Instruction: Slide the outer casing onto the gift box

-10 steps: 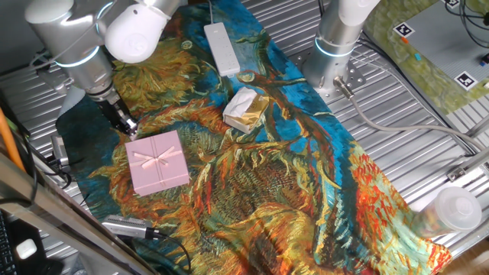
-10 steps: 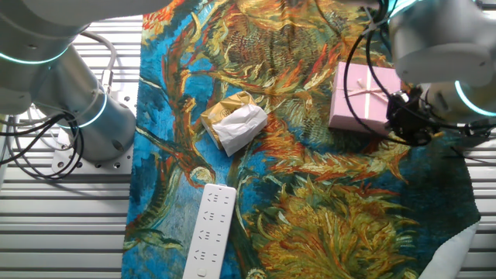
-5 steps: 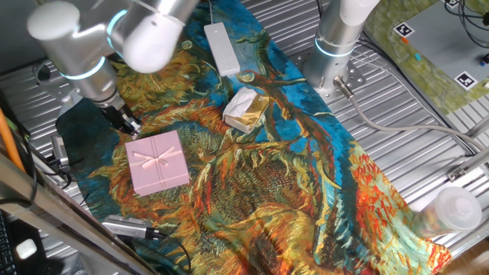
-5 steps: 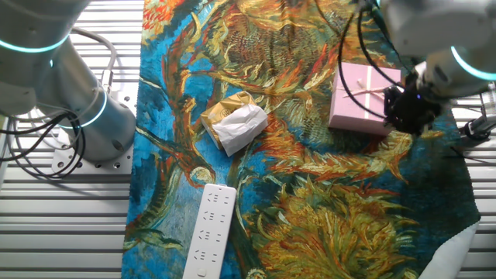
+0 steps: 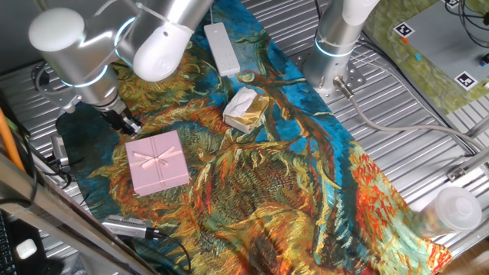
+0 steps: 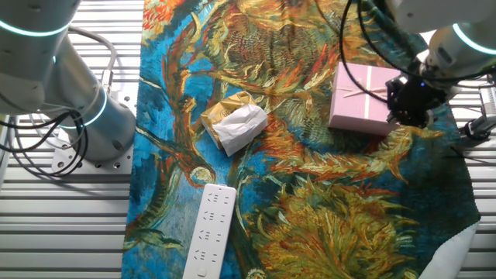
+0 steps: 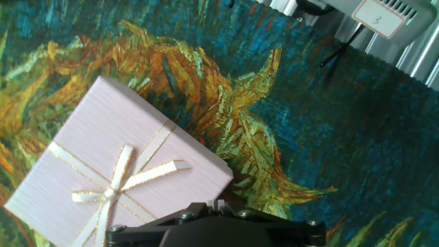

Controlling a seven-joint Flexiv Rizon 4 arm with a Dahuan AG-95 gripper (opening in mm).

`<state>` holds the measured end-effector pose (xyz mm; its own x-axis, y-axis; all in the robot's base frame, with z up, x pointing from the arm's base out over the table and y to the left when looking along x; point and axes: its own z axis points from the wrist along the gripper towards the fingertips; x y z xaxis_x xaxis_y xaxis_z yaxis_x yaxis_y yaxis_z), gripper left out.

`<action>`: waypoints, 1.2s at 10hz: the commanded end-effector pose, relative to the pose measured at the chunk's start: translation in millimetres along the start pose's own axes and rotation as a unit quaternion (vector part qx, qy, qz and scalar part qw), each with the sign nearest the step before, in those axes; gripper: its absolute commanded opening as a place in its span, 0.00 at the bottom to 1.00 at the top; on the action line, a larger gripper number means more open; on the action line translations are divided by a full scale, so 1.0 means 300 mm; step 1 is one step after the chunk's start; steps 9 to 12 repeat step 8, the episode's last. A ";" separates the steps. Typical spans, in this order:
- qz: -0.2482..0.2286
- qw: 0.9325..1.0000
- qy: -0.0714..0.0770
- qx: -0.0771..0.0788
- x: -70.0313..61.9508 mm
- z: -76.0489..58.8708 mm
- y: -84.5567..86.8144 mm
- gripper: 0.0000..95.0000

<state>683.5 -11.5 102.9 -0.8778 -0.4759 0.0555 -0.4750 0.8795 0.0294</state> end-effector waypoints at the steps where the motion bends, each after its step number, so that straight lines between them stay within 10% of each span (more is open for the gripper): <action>1: 0.010 1.000 0.000 0.002 0.004 -0.005 0.005 0.00; 12: 0.039 0.999 0.001 0.005 0.006 -0.004 0.005 0.00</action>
